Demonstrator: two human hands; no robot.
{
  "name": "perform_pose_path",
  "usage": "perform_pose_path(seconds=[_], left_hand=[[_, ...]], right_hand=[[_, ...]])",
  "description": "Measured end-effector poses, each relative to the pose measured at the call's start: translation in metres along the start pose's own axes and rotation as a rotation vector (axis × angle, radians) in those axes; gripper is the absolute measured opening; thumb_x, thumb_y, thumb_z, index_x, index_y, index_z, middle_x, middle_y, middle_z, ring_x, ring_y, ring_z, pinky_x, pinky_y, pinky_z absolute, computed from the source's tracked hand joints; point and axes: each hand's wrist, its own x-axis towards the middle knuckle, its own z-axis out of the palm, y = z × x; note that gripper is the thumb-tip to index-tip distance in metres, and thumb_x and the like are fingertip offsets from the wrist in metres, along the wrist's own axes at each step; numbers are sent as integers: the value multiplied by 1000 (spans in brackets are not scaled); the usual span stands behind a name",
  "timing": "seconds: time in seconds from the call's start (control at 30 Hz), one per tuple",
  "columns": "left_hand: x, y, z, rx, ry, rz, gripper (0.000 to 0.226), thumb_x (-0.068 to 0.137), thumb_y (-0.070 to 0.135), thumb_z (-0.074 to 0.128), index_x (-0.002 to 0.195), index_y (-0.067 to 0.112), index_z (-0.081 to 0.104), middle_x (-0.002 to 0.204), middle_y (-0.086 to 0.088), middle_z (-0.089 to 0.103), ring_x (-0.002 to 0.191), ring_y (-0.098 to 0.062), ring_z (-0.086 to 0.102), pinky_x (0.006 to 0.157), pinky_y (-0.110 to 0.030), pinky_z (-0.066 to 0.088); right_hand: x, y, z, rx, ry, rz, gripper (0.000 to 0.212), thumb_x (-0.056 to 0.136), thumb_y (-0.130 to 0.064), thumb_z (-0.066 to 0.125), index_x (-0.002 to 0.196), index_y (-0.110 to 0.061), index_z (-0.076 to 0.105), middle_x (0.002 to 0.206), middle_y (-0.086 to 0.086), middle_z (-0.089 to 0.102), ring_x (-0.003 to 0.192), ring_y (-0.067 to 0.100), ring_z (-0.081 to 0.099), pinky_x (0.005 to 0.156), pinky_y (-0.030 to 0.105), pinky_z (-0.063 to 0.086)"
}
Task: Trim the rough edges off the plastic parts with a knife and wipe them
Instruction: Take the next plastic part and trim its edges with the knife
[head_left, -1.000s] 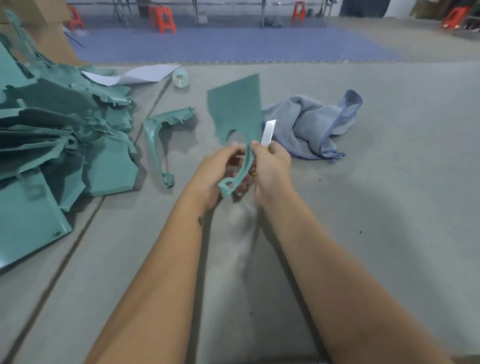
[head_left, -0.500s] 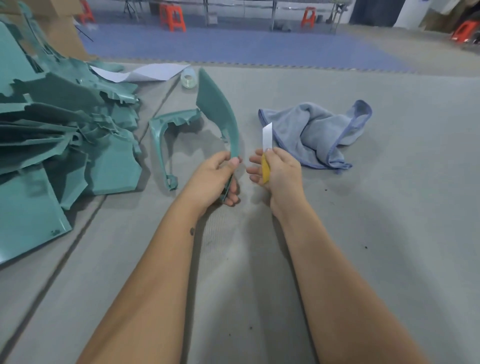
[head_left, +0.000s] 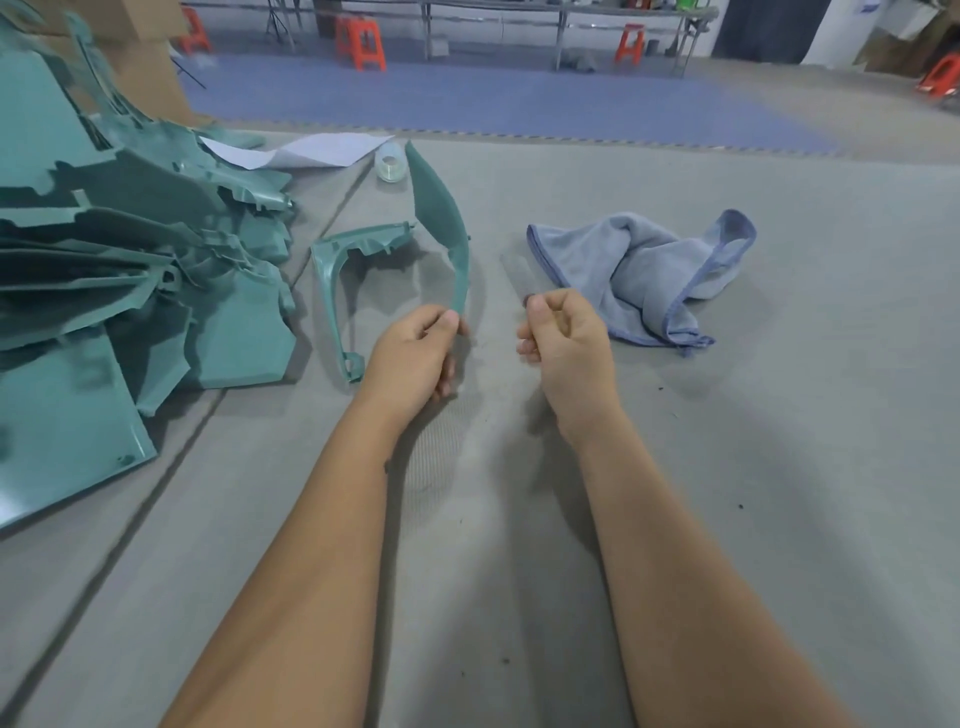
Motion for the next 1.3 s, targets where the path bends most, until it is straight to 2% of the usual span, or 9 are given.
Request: perform_pose_path(seconds=[0.13, 0.27, 0.33, 0.43, 0.57, 0.7, 1.03, 1.13, 1.3], left_hand=[[2, -2, 3, 19, 1, 11, 27, 98, 30, 45, 82, 20, 64, 43, 12, 42, 41, -9, 38, 48, -26, 32], [5, 0, 2, -27, 9, -68, 29, 95, 23, 43, 74, 16, 63, 46, 7, 40, 38, -7, 34, 44, -25, 27], [5, 0, 0, -50, -3, -81, 29, 93, 21, 43, 70, 16, 60, 46, 6, 40, 39, -8, 33, 43, -25, 27], [5, -3, -3, -24, -27, -45, 33, 98, 24, 41, 71, 16, 58, 46, 9, 44, 40, -7, 37, 44, -23, 30], [3, -8, -4, 89, -19, 86, 33, 100, 27, 39, 73, 16, 54, 54, 7, 46, 46, -6, 39, 49, -23, 33], [-1, -9, 1, 353, 11, 184, 31, 99, 29, 41, 73, 19, 52, 63, 6, 50, 54, -6, 42, 51, -26, 30], [0, -7, 4, 475, -14, 153, 31, 98, 31, 44, 72, 21, 58, 67, 6, 58, 61, -12, 51, 54, -28, 33], [2, -7, 4, 426, -19, 136, 32, 97, 29, 43, 70, 23, 58, 66, 4, 59, 61, -13, 52, 56, -29, 34], [2, -5, 4, 157, -10, 28, 30, 92, 21, 42, 71, 22, 63, 52, 9, 49, 44, -5, 40, 49, -27, 32]], right_hand=[[-4, 1, 3, -117, 24, -138, 26, 100, -28, 49, 75, -26, 52, 56, -2, 52, 51, 11, 44, 54, 29, 39], [-1, 1, 6, 19, -14, 91, 44, 103, -40, 37, 81, -20, 70, 65, -2, 44, 59, 8, 40, 61, 24, 33], [0, 1, 4, 27, -69, 175, 39, 103, -34, 41, 82, -19, 72, 69, -6, 44, 63, 5, 40, 63, 22, 30], [1, -1, 3, 19, -86, 153, 27, 100, -24, 48, 78, -22, 64, 61, -17, 45, 63, 2, 39, 62, 20, 30], [-3, -4, 4, -1, -135, 60, 25, 101, -22, 48, 77, -20, 56, 62, -6, 58, 53, 6, 47, 57, 20, 42], [-6, -3, 7, 49, -182, 114, 25, 101, -21, 49, 77, -17, 54, 49, -3, 50, 41, 8, 37, 40, 17, 31], [-4, 2, 10, -20, -196, 163, 34, 96, -21, 51, 64, -17, 61, 42, -6, 46, 39, 6, 36, 41, 17, 28], [-2, 5, 9, -72, -170, 160, 35, 93, -21, 51, 59, -20, 58, 43, -6, 46, 42, 7, 38, 49, 24, 29], [0, 9, 9, -93, -177, 132, 37, 88, -27, 51, 52, -25, 60, 47, -8, 42, 53, 15, 37, 58, 34, 30]])
